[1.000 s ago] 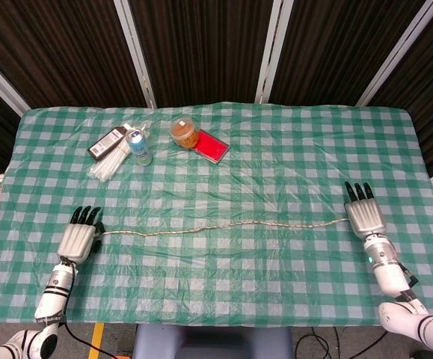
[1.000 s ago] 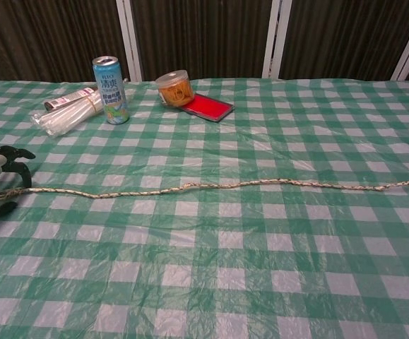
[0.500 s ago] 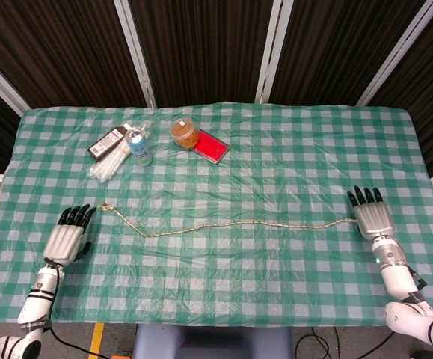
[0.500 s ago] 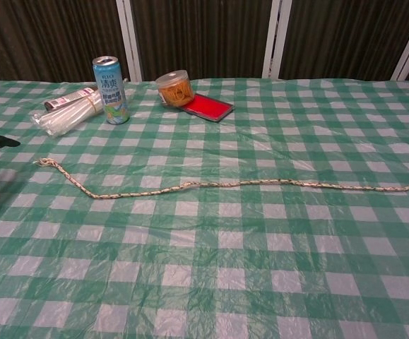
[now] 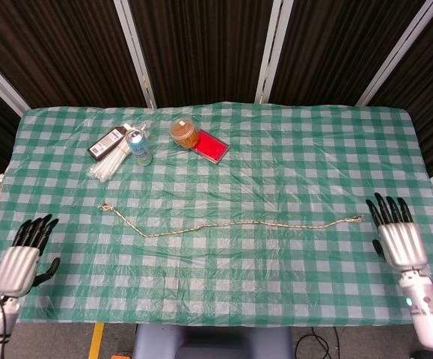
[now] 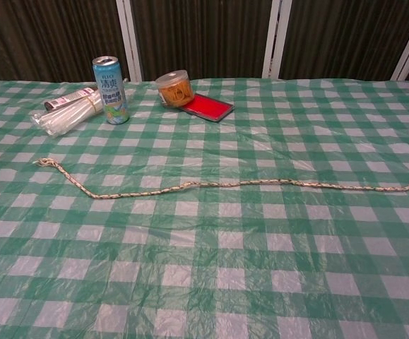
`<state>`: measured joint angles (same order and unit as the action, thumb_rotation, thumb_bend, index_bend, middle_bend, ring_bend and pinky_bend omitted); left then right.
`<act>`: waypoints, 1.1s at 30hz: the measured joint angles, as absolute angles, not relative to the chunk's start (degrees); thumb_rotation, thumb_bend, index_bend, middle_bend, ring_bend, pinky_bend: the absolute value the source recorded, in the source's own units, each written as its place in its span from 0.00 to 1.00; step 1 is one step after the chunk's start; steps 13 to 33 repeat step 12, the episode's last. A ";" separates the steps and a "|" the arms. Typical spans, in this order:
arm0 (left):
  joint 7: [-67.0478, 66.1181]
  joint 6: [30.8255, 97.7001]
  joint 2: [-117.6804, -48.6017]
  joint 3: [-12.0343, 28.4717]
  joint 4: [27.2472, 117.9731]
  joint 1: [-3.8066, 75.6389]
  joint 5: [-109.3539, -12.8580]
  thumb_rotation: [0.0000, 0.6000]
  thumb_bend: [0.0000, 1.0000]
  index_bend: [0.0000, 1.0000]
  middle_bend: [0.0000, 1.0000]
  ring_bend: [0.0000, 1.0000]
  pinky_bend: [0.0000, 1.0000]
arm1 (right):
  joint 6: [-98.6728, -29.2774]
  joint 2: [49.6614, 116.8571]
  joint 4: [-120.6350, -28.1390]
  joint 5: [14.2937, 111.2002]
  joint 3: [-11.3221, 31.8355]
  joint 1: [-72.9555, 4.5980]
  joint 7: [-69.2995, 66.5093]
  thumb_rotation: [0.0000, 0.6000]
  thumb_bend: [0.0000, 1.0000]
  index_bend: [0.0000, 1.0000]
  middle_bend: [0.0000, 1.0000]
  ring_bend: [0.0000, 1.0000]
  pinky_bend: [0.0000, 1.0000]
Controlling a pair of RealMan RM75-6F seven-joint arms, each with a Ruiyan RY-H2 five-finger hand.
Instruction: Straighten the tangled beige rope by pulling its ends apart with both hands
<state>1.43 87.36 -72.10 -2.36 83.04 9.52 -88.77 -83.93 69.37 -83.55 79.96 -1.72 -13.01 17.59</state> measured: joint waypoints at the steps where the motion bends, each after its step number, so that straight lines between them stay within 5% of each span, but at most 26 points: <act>1: 1.48 89.33 -71.51 -3.11 83.58 8.15 -90.01 1.00 0.40 0.00 0.00 0.00 0.04 | -87.28 68.93 -84.11 81.83 -2.58 -11.04 16.69 1.00 0.39 0.00 0.00 0.00 0.00; 8: 0.09 95.06 -68.24 -7.36 84.85 3.13 -97.25 1.00 0.42 0.00 0.00 0.00 0.04 | -102.72 66.32 -85.24 93.61 -7.76 1.83 8.47 1.00 0.39 0.00 0.00 0.00 0.00; 33: 0.34 93.61 -67.76 -6.46 85.09 3.18 -95.59 1.00 0.42 0.00 0.00 0.00 0.04 | -103.06 64.83 -85.66 94.73 -8.17 3.02 6.02 1.00 0.39 0.00 0.00 0.00 0.00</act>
